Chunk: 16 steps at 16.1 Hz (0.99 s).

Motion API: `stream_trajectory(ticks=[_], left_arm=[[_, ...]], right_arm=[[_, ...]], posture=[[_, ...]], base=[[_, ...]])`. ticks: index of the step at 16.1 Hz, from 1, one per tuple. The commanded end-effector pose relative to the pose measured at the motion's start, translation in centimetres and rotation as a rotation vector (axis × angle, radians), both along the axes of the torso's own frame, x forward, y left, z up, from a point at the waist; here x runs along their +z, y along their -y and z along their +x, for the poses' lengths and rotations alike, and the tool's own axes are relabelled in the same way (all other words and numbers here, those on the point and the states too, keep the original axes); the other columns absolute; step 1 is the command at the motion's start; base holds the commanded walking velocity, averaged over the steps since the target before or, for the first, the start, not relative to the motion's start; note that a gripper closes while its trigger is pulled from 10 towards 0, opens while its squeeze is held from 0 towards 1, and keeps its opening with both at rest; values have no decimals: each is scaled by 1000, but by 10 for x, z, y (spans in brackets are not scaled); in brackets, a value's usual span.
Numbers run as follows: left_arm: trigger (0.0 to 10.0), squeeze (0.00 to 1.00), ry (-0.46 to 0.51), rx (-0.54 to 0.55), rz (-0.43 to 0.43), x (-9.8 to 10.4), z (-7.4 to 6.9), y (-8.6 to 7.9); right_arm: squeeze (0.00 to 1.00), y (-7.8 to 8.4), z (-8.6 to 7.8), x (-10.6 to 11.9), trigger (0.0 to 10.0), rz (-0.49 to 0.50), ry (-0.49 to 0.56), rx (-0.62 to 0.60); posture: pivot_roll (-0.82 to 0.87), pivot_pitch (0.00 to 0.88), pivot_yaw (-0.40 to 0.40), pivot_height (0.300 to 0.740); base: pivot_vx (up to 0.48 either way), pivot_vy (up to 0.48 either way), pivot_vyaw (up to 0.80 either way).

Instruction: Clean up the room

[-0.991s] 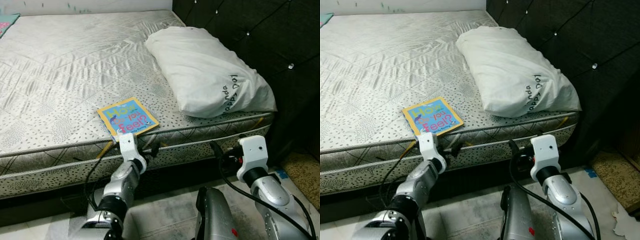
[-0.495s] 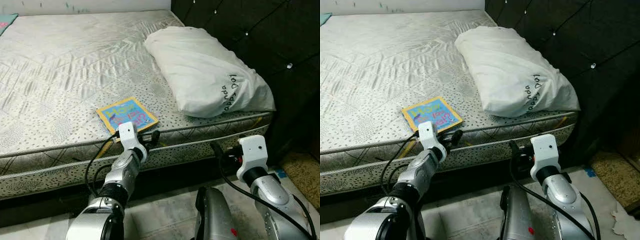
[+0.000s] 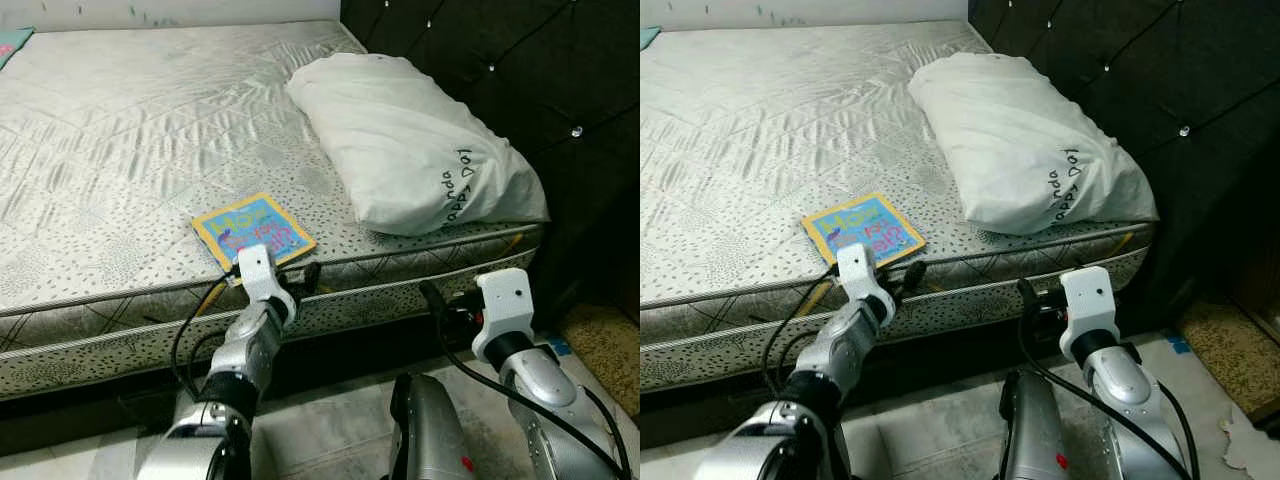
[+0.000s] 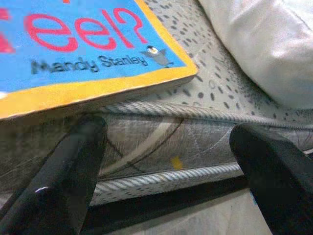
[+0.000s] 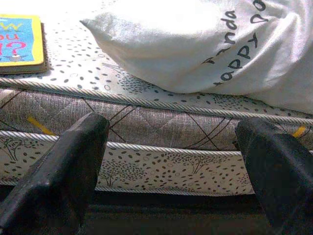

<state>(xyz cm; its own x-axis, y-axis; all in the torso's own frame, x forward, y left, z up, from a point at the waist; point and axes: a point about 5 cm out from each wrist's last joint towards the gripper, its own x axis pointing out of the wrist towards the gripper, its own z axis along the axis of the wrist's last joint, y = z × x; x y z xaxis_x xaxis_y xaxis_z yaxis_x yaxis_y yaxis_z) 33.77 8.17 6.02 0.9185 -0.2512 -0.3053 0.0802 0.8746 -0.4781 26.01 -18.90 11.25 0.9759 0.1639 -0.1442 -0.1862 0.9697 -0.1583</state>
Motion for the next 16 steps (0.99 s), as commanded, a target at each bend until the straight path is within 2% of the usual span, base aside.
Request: stream_trajectory(ticks=[1, 8, 11, 13, 16], left_arm=[[10000, 0, 2, 6, 0, 2, -1, 0], [10000, 0, -10, 32, 11, 3, -14, -13], [10000, 0, 16, 68, 18, 12, -20, -25], [10000, 0, 17, 101, 30, 11, -22, -35], [10000, 0, 13, 116, 37, 12, -22, -42]], right_arm=[[0, 1, 1, 0, 10000, -4, -8, -1], [0, 1, 3, -3, 10000, -2, -15, 1], [0, 4, 3, -5, 10000, -8, -23, -4], [0, 2, 4, -7, 10000, -7, -27, 0], [0, 1, 4, -7, 10000, -7, -28, 4]], posture=[[-228, 0, -34, 472], [-216, 1, -33, 472], [-206, 0, -34, 472], [-202, 0, -36, 472], [-197, 0, -37, 472]], base=[[0, 0, 0], [0, 0, 0], [0, 0, 0], [0, 0, 0], [0, 0, 0]])
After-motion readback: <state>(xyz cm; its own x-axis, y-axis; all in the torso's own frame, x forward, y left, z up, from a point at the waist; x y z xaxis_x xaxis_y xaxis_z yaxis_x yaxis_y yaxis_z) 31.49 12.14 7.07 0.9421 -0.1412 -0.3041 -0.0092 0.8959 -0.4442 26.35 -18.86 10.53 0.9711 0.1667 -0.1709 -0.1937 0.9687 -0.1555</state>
